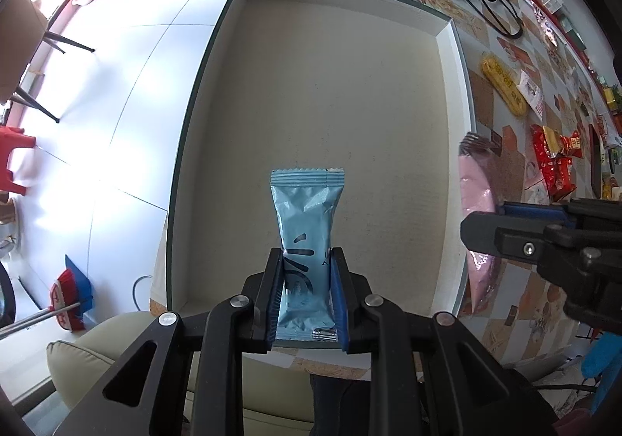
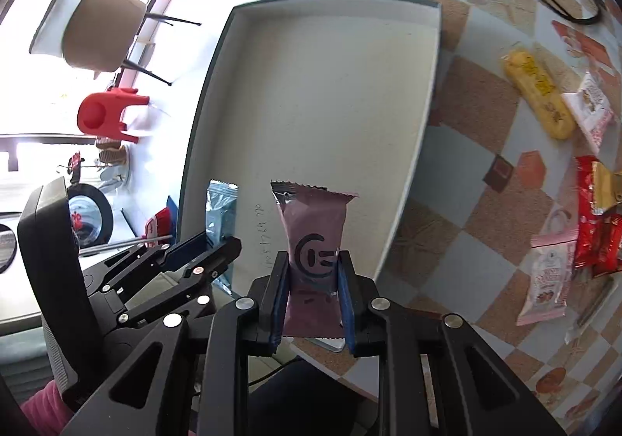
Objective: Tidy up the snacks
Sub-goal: 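Carry both bars over the white tray and open both tools to drop them, then move both tools back over the snack pile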
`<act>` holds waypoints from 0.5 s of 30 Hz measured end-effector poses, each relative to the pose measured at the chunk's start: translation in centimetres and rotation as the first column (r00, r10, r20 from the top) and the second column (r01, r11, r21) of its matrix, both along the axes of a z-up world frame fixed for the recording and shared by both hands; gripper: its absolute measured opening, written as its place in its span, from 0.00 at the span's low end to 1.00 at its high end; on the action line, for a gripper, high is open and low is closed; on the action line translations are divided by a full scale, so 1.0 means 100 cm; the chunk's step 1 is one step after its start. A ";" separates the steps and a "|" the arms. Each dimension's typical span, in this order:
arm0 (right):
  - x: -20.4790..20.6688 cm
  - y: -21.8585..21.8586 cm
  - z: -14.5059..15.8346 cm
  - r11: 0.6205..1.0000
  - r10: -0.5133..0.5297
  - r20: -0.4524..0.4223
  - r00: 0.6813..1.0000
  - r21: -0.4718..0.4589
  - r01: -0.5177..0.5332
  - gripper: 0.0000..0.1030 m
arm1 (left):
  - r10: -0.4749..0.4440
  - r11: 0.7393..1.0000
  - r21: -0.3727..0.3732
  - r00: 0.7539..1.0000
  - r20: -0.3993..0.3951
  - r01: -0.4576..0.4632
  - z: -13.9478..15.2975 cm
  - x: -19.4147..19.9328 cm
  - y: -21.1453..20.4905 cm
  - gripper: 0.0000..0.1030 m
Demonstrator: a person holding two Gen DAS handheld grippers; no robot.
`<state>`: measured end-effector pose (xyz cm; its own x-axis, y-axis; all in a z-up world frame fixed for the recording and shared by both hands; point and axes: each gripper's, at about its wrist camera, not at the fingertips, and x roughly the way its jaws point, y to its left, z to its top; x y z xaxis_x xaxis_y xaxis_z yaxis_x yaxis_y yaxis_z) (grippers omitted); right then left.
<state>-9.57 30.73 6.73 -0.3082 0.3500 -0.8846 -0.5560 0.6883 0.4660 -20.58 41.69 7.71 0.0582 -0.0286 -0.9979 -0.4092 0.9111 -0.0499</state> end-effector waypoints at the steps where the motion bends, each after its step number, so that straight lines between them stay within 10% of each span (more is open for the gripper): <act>1: -0.001 -0.001 0.001 1.000 0.006 0.000 1.000 -0.005 -0.006 0.24 | -0.006 1.000 0.013 1.000 -0.006 0.006 -0.001 0.000 -0.001 0.31; 3: -0.002 0.000 0.000 1.000 0.005 0.000 1.000 -0.017 -0.005 0.26 | -0.012 0.999 0.038 1.000 -0.014 0.013 -0.001 0.000 -0.003 0.62; 7: 0.010 -0.012 0.000 0.997 -0.058 0.029 0.998 -0.046 0.059 0.88 | 0.002 0.998 0.062 1.000 -0.003 -0.002 0.003 0.003 -0.006 0.76; 15: 0.046 -0.080 -0.015 0.958 -0.237 0.030 0.971 -0.159 0.239 0.88 | -0.052 0.998 0.033 0.999 -0.002 0.052 0.008 0.021 -0.028 0.76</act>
